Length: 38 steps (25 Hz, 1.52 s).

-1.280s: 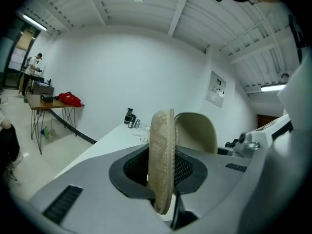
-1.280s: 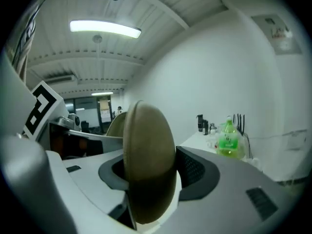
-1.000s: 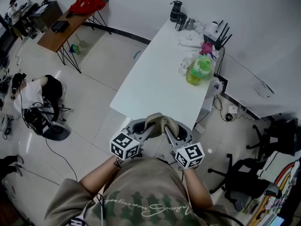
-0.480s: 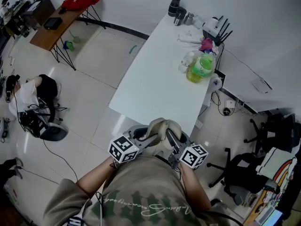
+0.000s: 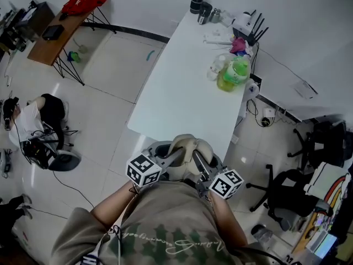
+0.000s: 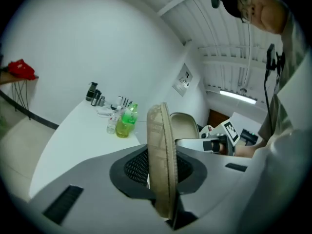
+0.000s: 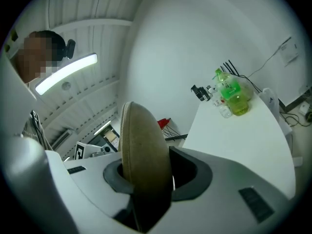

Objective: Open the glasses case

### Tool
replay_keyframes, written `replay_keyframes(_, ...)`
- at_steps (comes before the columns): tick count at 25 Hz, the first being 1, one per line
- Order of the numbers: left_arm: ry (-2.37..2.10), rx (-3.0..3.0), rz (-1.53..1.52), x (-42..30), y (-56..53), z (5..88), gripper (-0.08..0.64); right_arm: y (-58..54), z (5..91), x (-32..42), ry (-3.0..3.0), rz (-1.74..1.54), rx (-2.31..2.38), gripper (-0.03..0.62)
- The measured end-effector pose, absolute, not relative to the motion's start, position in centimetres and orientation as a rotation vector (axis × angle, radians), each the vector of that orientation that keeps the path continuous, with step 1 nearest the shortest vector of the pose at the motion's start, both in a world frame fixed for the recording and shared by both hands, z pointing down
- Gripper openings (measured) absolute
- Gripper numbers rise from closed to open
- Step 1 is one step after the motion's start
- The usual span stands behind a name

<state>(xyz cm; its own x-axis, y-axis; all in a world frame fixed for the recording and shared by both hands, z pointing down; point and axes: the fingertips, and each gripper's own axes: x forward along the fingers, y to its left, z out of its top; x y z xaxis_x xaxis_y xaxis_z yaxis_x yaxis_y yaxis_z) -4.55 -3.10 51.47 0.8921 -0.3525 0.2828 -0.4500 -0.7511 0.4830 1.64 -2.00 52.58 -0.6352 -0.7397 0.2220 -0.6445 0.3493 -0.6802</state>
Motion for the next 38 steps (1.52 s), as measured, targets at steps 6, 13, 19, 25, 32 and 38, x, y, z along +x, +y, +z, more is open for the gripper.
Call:
replay_keyframes(6, -0.437, 2.444, 0.227, -5.8, -2.7, 51.1, 0.06, -1.8, 51.1, 1.7, 2.484, -1.07, -1.208, 0.144)
replay_keyframes(13, -0.249, 2.617, 0.296, -5.4, -0.4, 51.4, 0.069, -1.4, 51.7, 2.0, 2.422, -1.188, -1.121, 0.071)
replay_keyframes(19, -0.297, 2.483, 0.23, -6.8, 0.3, 52.7, 0.067, -2.3, 51.0, 2.2, 2.232, -1.274, -1.074, 0.071)
replay_keyframes(25, 0.206, 2.126, -0.072, -7.0, 2.2, 48.3, 0.038, -1.4, 46.7, 0.0, 2.125, -1.319, -0.542, 0.071)
replay_keyframes(32, 0.492, 1.97, -0.233, -7.0, 3.5, 44.7, 0.034, -0.8, 43.5, -0.7, 2.024, -1.221, -0.228, 0.071)
replay_keyframes(38, -0.209, 2.313, 0.006, -7.4, -5.0, 53.5, 0.084, -6.4, 54.2, 3.9, 2.114, -1.319, -0.965, 0.069)
